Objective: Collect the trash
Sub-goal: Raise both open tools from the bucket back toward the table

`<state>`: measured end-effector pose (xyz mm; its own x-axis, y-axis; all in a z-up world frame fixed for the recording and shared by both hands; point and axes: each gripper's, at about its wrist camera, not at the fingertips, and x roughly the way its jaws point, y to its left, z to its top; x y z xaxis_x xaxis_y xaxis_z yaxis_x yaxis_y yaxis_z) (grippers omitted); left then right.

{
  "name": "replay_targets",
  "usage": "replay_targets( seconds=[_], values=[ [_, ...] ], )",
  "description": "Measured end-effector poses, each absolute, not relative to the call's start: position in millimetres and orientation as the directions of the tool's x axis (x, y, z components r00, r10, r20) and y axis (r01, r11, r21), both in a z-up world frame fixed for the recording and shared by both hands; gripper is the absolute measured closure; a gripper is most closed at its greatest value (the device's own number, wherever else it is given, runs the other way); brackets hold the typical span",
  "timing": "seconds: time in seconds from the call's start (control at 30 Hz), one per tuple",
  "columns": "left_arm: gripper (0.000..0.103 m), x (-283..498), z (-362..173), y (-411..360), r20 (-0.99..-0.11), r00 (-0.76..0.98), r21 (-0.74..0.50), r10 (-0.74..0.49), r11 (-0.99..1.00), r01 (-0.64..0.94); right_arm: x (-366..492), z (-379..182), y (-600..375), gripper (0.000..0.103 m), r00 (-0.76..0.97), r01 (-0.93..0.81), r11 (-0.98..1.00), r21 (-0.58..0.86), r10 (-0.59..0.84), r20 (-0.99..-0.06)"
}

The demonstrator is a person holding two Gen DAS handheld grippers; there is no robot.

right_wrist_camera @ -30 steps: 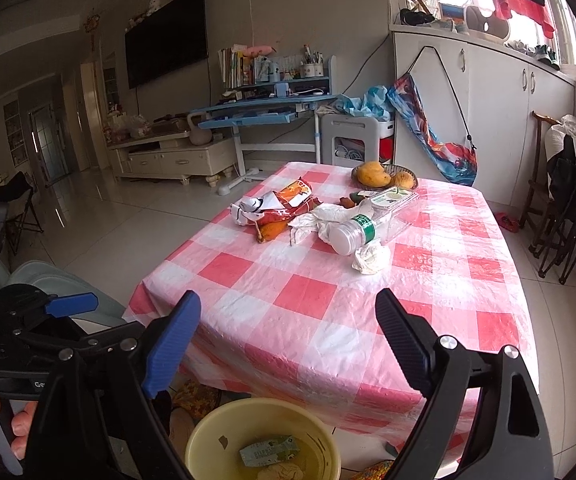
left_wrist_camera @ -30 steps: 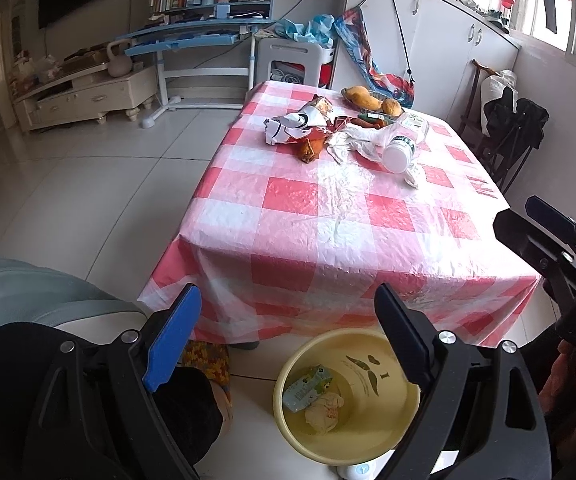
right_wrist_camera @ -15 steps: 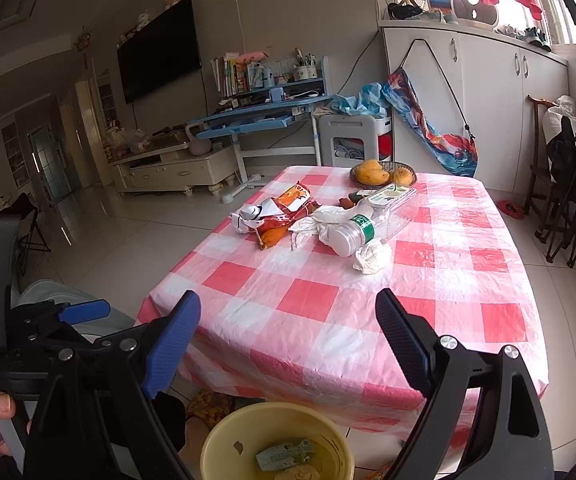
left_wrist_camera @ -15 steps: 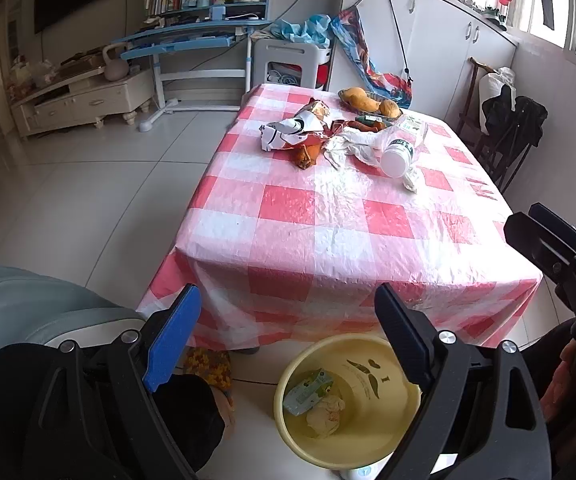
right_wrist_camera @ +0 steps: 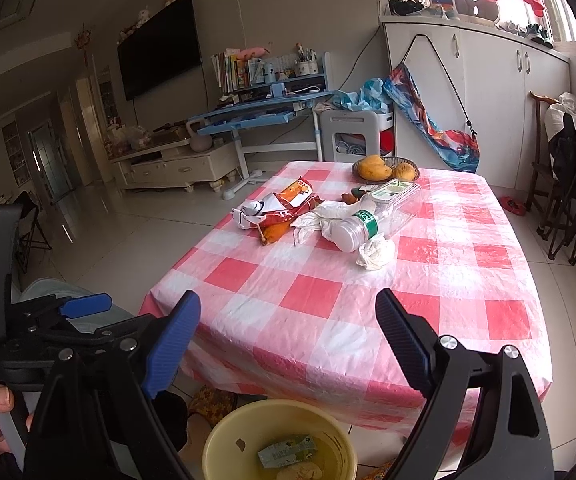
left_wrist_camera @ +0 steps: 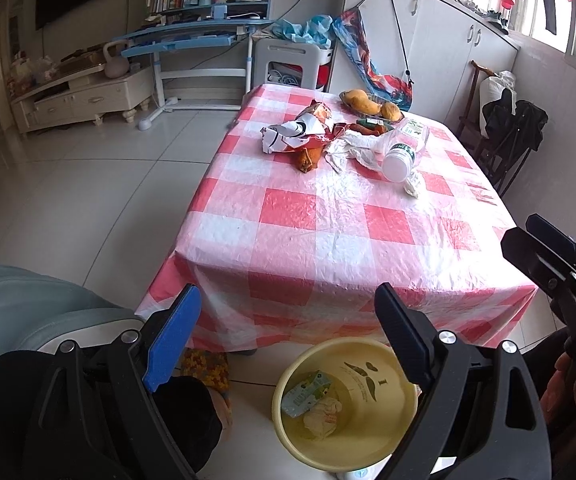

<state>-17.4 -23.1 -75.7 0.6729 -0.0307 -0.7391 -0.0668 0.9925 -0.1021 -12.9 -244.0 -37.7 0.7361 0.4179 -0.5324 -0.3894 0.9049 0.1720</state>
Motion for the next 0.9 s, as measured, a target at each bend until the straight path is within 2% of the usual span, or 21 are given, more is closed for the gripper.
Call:
replay_targets(
  seconds=[0.17, 0.5, 0.6, 0.73, 0.9],
  values=[
    [0.018, -6, -70, -14, -0.738, 0.674, -0.115, -0.034, 0.99, -0.076, -8, -36, -252, 0.017, 0.742, -0.364, 0.905, 0.221, 0.425, -0.518],
    [0.018, 40, -57, 27, -0.74, 0.671, -0.186, -0.043, 0.972, -0.144, 32, -21, -256, 0.018, 0.752, -0.363, 0.908, 0.21, 0.419, -0.509],
    [0.018, 63, -51, 30, -0.742, 0.669, -0.17, -0.037, 0.976, -0.136, 49, -24, -261, 0.018, 0.743, -0.35, 0.908, 0.232, 0.42, -0.521],
    [0.018, 109, -42, 23, -0.732, 0.68, -0.105, -0.037, 0.993, -0.059, 63, -37, -272, 0.017, 0.712, -0.313, 0.888, 0.336, 0.453, -0.536],
    [0.018, 173, -52, -3, -0.766, 0.64, -0.054, -0.066, 0.998, 0.039, 66, -40, -279, 0.017, 0.697, -0.296, 0.859, 0.417, 0.493, -0.521]
  ],
)
